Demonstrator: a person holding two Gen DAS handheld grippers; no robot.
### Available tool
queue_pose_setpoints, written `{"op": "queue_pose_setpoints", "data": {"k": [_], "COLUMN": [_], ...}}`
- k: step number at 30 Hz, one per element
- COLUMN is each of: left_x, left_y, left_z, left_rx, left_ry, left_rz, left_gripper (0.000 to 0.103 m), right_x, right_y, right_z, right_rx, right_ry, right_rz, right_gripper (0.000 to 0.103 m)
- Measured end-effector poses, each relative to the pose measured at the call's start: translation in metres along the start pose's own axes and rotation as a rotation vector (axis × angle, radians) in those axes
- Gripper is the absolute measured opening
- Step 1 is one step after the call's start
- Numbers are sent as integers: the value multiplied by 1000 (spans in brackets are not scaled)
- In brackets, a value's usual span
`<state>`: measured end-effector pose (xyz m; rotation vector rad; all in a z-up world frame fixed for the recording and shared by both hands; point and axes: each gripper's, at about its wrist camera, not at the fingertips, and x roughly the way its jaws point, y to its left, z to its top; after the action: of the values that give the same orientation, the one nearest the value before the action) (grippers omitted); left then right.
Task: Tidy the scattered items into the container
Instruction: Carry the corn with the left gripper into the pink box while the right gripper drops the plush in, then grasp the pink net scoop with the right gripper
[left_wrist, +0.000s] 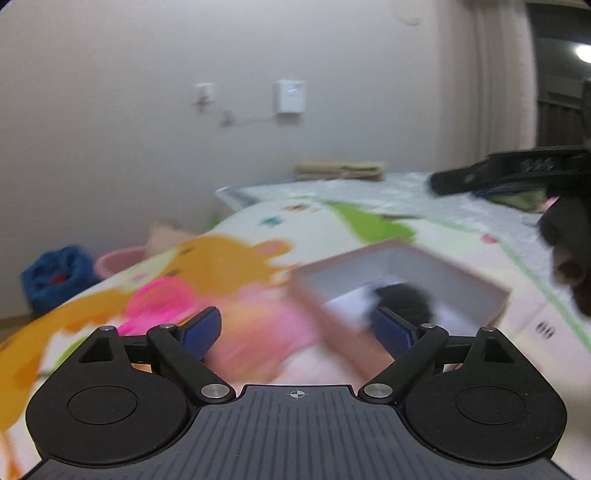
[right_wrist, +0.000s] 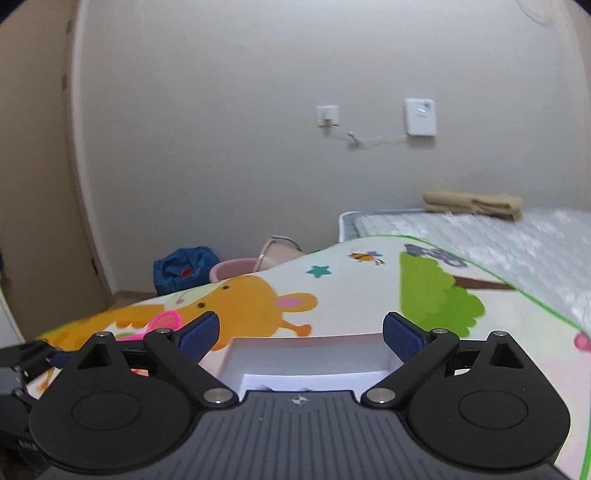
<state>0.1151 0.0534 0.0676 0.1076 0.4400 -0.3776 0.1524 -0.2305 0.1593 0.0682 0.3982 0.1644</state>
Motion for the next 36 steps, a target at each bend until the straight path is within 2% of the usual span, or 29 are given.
{"op": "queue_pose_setpoints", "data": {"k": [5,10,13,16,21,23,26,28,31,32,34,36], "left_x": [-13,-20,-31,-37,-41,-37,-38,-38,-36,-36,-36,-36], "left_y": [60,107,118,120,119,118,117,117,120,122,126,128], "left_z": [-21,-40,-57,-68,-79,-81,-82,-82,-84,-84,-85,-86], "left_rx": [-47,-217,-308,-356,-365,-371,-374,-373,-393,-407,-435,-448], "left_ry": [42,106,93,64,52,50,38,35,43,47,53,54], "left_rz": [110,177,172,140,99,92,87,86,83,79,74,69], "left_gripper": [91,84,84,88,92,92,94,94,94,94,94,94], "right_x": [19,47,64,92,158,184,216,234,255,260,264,262], "right_y": [47,100,133,164,203,224,258,270,274,274,274,272], "right_z": [-1,-3,-4,4,20,12,-12,-29,-38,-39,-37,-34], "right_rx": [-90,-160,-202,-242,-181,-294,-589,-729,-763,-755,-732,-701], "right_ry": [41,109,149,199,359,383,421,441,475,489,502,501], "right_rz": [74,152,198,204,199,164,77,9,-6,9,38,38], "right_gripper": [95,94,94,94,94,94,94,94,94,91,78,49]}}
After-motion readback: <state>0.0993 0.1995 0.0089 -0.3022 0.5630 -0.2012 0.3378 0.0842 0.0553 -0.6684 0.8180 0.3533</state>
